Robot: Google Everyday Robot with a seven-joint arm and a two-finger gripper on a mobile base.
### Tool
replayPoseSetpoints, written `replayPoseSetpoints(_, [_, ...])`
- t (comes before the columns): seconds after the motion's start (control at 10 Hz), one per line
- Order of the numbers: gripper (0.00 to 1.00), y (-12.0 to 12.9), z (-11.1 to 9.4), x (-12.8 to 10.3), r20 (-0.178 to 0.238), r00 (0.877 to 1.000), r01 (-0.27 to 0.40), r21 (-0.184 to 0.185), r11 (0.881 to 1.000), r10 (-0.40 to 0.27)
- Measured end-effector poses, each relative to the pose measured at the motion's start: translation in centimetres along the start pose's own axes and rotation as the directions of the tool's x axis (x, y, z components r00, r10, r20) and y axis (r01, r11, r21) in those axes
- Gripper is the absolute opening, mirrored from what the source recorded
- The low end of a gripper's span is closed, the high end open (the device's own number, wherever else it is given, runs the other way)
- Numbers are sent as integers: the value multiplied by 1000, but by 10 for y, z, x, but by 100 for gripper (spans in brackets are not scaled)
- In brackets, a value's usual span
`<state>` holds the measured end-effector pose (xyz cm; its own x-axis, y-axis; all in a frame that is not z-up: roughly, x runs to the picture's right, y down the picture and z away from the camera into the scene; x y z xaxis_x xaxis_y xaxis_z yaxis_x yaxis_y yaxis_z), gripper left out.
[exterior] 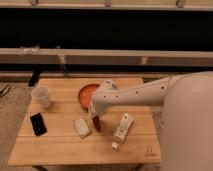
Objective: Place the pepper on the white sponge
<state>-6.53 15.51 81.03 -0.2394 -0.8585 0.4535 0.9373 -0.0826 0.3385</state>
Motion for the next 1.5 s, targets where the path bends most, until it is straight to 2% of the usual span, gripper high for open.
replayPoseSetpoints(0.4, [0, -33, -7, -17, 5, 997, 82, 40, 996, -82])
replayPoseSetpoints(1.5, [0, -73, 11, -2, 19, 984, 174, 75, 982, -175])
